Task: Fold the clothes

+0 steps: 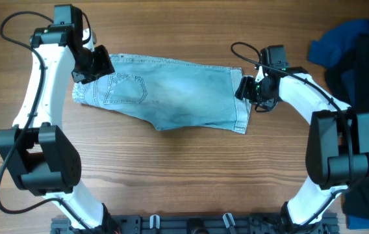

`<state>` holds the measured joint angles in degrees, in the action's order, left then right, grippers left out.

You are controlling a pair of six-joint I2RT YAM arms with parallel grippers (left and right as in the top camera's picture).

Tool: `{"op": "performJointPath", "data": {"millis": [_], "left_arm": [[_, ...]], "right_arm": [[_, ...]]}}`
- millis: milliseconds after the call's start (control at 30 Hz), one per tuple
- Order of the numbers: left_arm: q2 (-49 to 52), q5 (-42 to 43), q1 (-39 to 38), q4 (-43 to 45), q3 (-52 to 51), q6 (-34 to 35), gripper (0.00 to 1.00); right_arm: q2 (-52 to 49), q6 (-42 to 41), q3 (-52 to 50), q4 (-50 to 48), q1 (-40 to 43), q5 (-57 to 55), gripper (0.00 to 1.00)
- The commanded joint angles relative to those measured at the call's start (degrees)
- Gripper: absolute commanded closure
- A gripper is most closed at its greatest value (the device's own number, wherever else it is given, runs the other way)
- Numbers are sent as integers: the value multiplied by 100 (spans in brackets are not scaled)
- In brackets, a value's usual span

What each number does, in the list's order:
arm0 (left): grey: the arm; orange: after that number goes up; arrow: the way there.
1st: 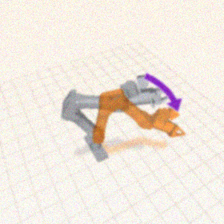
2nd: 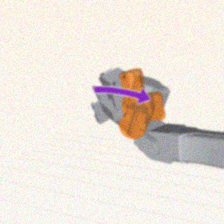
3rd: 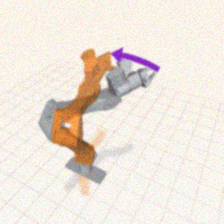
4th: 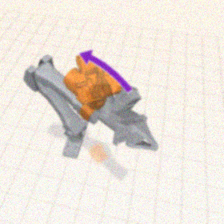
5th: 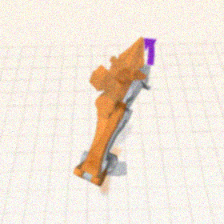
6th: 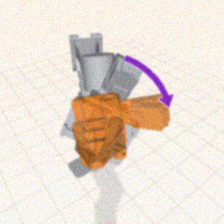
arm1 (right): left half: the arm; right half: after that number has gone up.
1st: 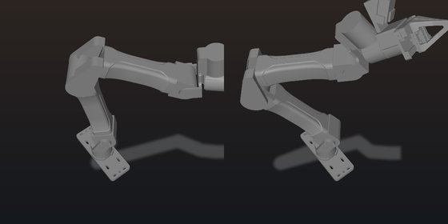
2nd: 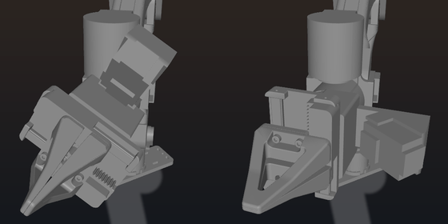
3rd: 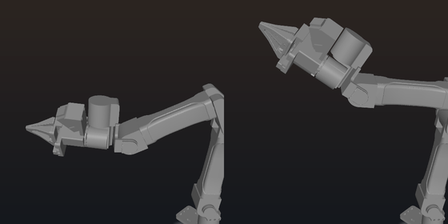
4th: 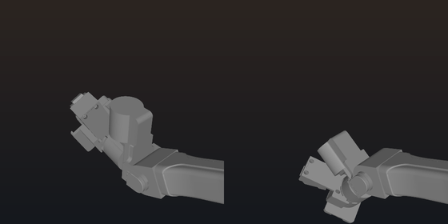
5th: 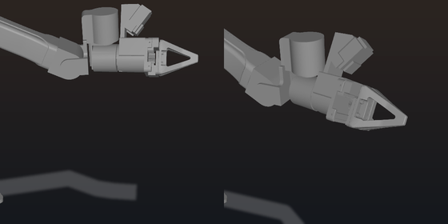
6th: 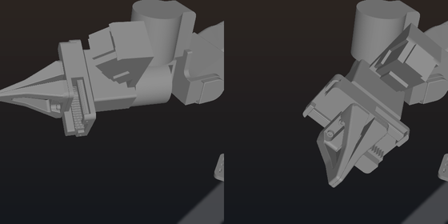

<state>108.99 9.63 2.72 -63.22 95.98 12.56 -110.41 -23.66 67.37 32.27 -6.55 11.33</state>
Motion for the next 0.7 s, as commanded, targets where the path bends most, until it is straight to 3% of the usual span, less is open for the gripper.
{"op": "performJointPath", "data": {"millis": [0, 133, 267, 300, 333, 367, 533, 667], "left_arm": [[63, -31, 0, 11, 57, 31, 50], [63, -31, 0, 11, 57, 31, 50], [63, -31, 0, 13, 57, 31, 50], [63, -31, 0, 13, 57, 31, 51], [63, -31, 0, 15, 57, 33, 51], [63, -31, 0, 15, 57, 33, 50], [63, 44, 0, 83, 57, 57, 48], [63, 1115, -90, 284, 57, 186, 50]], "right_arm": [[-763, 114, -140, -55, -203, -33, 38], [-931, 83, -140, 11, -450, -214, 51], [-931, -181, -140, 380, -527, -1169, 52], [-931, -181, -140, 433, -527, -1241, 56], [-931, -177, -140, 472, -527, -1270, 71], [-931, -184, -140, 483, -522, -1266, 93], [-922, -177, 195, 492, -396, -1257, 96], [-922, 271, 844, 1051, -37, -1154, 96]]}}
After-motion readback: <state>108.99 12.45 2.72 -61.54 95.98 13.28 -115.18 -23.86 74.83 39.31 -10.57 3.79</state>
